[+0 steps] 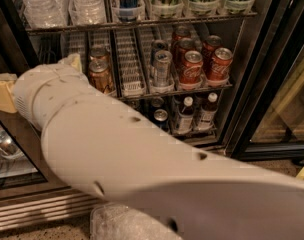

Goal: Pick water bottle from top shelf of fridge

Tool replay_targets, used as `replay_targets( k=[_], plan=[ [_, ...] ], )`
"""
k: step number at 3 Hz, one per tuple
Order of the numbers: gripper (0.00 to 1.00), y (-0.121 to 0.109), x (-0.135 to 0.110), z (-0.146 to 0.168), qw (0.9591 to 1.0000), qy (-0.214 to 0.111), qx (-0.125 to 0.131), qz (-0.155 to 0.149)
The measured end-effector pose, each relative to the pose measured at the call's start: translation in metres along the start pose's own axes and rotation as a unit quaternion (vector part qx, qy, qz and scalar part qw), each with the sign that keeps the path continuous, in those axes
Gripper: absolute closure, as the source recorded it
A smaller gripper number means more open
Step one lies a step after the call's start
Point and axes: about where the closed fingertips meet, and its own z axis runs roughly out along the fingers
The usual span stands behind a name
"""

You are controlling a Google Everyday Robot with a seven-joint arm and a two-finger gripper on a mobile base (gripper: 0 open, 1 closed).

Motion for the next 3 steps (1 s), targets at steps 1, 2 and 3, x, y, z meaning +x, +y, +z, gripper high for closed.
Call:
replay_targets(
  k=[1, 2, 3],
  plan=[
    [0.0, -0.028, 0.007, -0.011, 0.9961, -0.013, 0.086, -0.016],
    [0.0, -0.042, -0.008, 0.005, 0.9911, -0.033, 0.128, -0.01],
    [0.0, -0.053, -0.035, 0.036, 0.9849, -0.067, 0.157, -0.028]
  ],
)
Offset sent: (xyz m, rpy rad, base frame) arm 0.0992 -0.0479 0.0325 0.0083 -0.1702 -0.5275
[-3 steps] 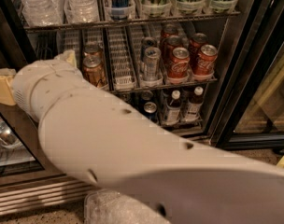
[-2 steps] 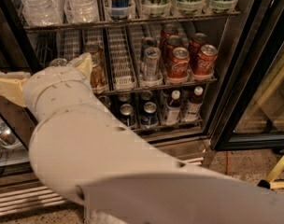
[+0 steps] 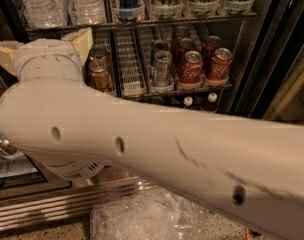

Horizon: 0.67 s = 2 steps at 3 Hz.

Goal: Pick water bottle from top shelf of fridge

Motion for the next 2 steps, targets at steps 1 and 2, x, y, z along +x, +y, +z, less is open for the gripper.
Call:
replay_targets(
  k=[1, 2],
  plan=[
    [0.0, -0.0136, -0.0069, 0.0008, 0.9993, -0.013, 0.034, 0.0],
    [0.0, -0.0131, -0.01, 0.0017, 0.9992, -0.015, 0.038, -0.006]
  ],
)
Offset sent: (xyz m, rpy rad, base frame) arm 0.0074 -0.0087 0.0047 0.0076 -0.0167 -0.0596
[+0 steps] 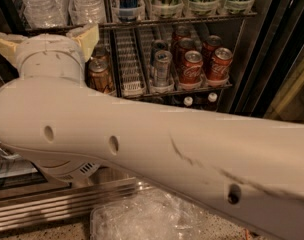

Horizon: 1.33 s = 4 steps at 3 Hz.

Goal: Pick water bottle from top shelf of fridge

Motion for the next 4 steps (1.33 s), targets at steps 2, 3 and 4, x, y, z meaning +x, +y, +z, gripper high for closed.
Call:
replay_targets(
  k=[2, 3, 4],
  plan=[
    [0.1, -0.023, -0.02, 0.024, 0.9976, -0.02, 0.055, -0.037],
    [0.19, -0.025, -0.028, 0.031, 0.996, -0.027, 0.071, -0.047],
    [0.24, -0.016, -0.036, 0.034, 0.996, -0.032, 0.07, -0.046]
  ],
)
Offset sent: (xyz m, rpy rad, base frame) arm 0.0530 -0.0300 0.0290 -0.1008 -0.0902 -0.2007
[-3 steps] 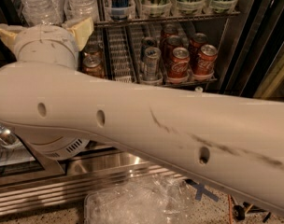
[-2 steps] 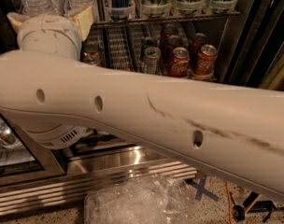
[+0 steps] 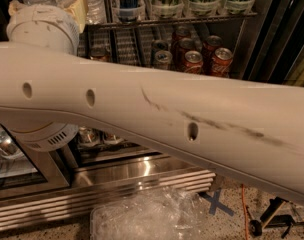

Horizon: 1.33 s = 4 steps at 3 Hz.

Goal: Pick water bottle from top shelf of fridge

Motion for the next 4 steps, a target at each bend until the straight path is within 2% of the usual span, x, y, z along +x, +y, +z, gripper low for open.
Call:
replay_targets(
  k=[1, 2, 4],
  plan=[
    [0.21, 0.015, -0.008, -0.006, 1.0, -0.002, -0.006, 0.007],
    [0.24, 0.028, -0.01, -0.008, 0.9998, -0.002, -0.014, 0.016],
    [0.32, 0.034, -0.004, -0.01, 0.9998, 0.008, -0.005, 0.017]
  ],
)
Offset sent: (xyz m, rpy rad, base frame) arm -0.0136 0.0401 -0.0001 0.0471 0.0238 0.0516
